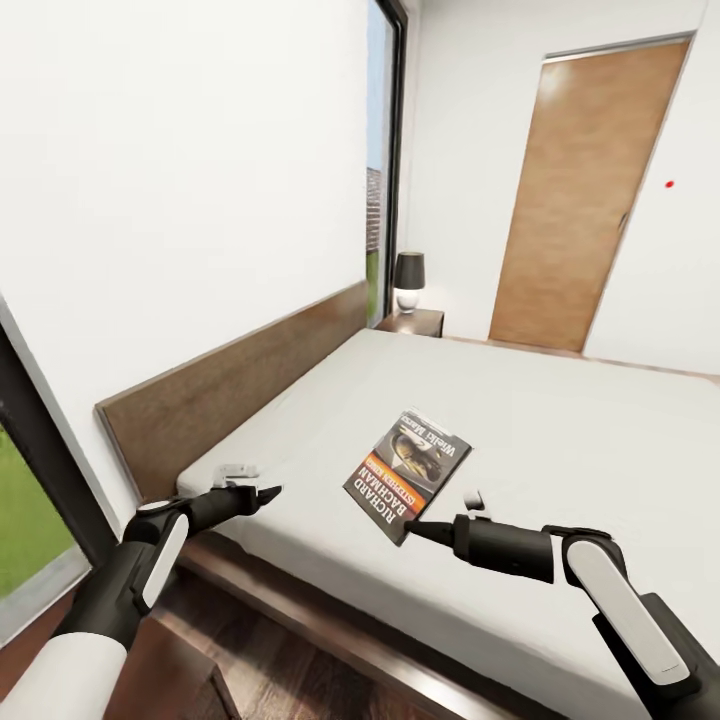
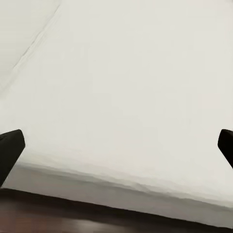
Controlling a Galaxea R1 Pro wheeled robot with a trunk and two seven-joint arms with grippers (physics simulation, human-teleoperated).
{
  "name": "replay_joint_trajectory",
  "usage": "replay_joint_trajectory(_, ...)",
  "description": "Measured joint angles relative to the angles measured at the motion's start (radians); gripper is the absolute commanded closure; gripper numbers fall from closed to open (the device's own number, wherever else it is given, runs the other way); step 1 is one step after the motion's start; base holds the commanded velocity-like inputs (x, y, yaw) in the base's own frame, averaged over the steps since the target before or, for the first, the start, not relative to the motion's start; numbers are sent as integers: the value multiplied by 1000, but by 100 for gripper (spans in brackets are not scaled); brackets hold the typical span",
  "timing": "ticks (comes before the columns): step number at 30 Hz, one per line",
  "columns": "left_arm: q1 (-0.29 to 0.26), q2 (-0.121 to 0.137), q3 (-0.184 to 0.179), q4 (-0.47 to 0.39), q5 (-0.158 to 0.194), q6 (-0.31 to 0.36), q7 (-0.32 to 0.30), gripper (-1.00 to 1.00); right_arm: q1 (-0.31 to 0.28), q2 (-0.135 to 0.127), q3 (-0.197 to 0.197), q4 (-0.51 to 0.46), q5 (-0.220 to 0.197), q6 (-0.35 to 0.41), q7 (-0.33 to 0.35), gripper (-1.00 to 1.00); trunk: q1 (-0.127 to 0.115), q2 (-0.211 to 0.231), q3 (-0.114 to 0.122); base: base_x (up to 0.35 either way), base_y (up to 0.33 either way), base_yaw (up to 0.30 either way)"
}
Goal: In the bedroom, move the book from the bed onto either nightstand, and place the two sandals side by side next to the bed.
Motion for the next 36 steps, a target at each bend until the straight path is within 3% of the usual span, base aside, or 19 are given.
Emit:
replay_joint_trajectory(22,0,0,1,-4,5,7,-2,-100,0,-2,-1,2,27,0,0,100,0,0,-12,-4,-19,255)
replay_joint_trajectory(36,0,0,1,-6,3,12,2,-100,0,-4,-4,3,25,0,1,100,-54,98,31,-1,0,27)
